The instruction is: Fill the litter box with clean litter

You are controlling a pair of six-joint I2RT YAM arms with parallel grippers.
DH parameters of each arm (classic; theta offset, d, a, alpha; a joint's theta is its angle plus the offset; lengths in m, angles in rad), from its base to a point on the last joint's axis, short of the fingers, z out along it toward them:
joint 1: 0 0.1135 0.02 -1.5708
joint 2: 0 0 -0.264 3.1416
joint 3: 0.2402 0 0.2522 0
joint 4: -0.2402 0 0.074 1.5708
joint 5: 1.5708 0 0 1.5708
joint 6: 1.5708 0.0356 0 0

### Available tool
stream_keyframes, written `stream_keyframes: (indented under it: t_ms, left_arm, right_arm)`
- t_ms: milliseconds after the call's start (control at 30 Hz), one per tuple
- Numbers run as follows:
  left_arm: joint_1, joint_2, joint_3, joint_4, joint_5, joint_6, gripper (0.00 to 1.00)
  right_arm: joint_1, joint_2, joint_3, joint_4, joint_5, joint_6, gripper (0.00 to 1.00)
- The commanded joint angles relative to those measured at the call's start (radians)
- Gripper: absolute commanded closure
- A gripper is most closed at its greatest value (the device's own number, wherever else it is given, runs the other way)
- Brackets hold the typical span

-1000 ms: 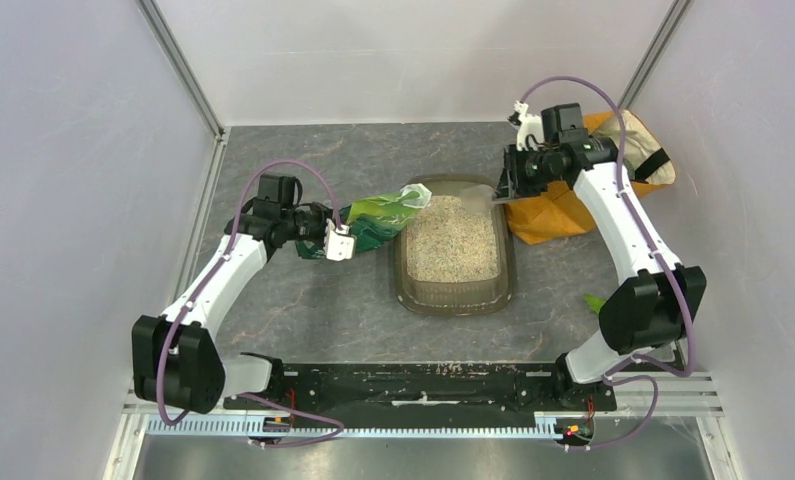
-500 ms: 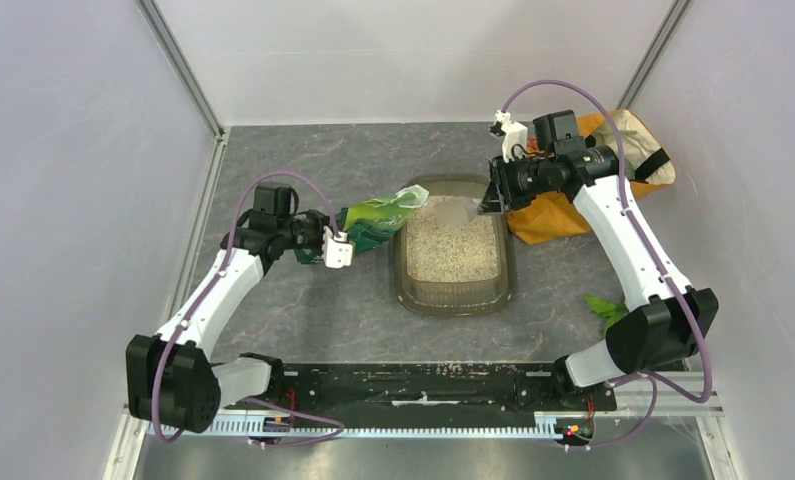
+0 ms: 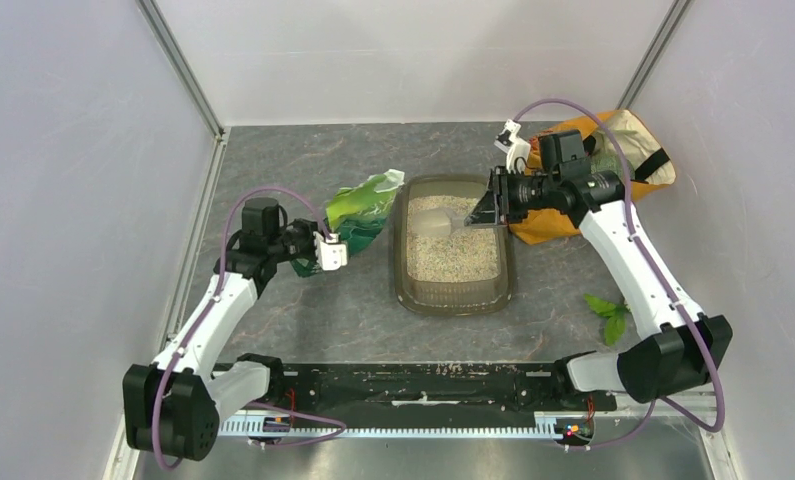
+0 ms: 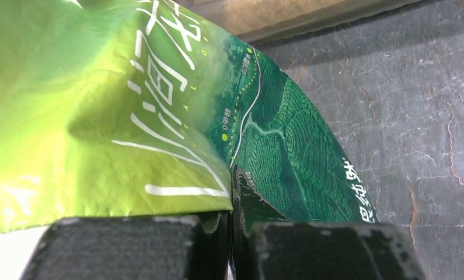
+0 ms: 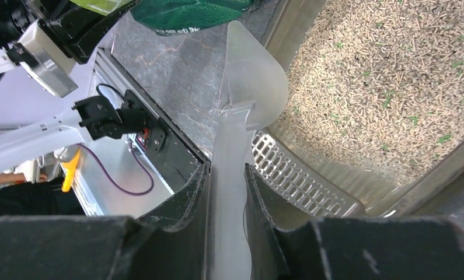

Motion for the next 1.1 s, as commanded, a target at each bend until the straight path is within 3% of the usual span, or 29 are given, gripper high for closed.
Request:
stream_keyframes:
  t_ms: [0, 233, 333, 700, 933, 1067]
  left_arm:
    - [0.036, -0.046, -0.055, 0.144, -0.109, -0.186, 0.98]
    - [0.072, -0.09, -0.11, 0.288, -0.232, -0.311, 0.98]
    - [0.084, -0.104, -0.117, 0.32, -0.269, -0.354, 0.98]
    - [0.127, -0.13, -0.108, 0.371, -0.388, -0.465, 0.98]
    - [0.137, -0.146, -0.115, 0.373, -0.403, -0.484, 0.98]
    - [0.141, -0.151, -0.115, 0.363, -0.402, -0.488, 0.98]
  right_arm:
    - [0.037, -0.049, -0.053, 0.159, 0.079, 0.156, 1.0]
    - [0.176, -0.086, -0.19, 0.471, 0.227, 0.292, 1.0]
    - [0.265, -0.057, -0.19, 0.514, 0.341, 0.305, 1.0]
    - [0.565, 0.081, -0.201, 0.619, 0.766, 0.256, 1.0]
    - [0.71, 0.162, -0.286, 0.824, 0.924, 0.19, 1.0]
    - [0.738, 0.225, -0.335, 0.944, 0.923, 0.166, 0.97]
